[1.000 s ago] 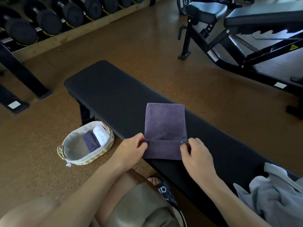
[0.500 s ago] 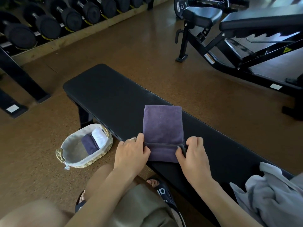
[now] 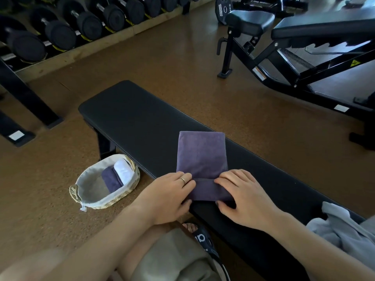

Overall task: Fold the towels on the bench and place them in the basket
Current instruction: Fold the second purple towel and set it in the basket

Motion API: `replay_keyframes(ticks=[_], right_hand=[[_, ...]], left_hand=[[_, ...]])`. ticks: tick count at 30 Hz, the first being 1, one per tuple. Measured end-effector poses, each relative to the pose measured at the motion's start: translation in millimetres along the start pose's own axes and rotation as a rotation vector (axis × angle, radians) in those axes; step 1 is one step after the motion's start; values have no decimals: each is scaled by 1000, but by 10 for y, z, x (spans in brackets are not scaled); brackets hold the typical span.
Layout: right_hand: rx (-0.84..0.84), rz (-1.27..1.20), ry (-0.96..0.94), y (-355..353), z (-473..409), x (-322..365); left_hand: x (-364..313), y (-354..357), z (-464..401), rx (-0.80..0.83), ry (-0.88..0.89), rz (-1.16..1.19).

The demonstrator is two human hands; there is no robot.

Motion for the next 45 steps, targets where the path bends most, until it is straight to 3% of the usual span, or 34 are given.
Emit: replay_keyframes(ticks=[3,9,13,18,21,26,34,45], right_hand=[[50,51,-67,-79,10,-83],[-26,147,-209,-163,-77,-95],[12,98,-250,-195,-149,-168],[12,-274,-55,-252,-288,-269],[-48,-333,65,-221,-374,-271],[-2,-580,340,-179,-581,-331],[-210,-475,390,32,-629,-199],[-348,-505,414,100,-610,-128]], left_hand=[[58,-15,22,55,7,11],[140,-49,-35,43,16,8],[236,-110,-32,10,-25,185],[388,-155,-85,30,-191,547],[479,-145,-154,14,-265,726],[555,-71,-280,-61,-386,864],[522,-30,-435,-143,-467,844],[537,-41,-450,-231,-561,876]])
Point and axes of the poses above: each hand's wrist, its own z-axis away from the middle knuckle, its own y-axis out of the palm, x = y × z, the point moved 1 cm from there along -z, towards the middle knuckle, and after that the axes turned 14 degrees about x, right-handed, at the moved point
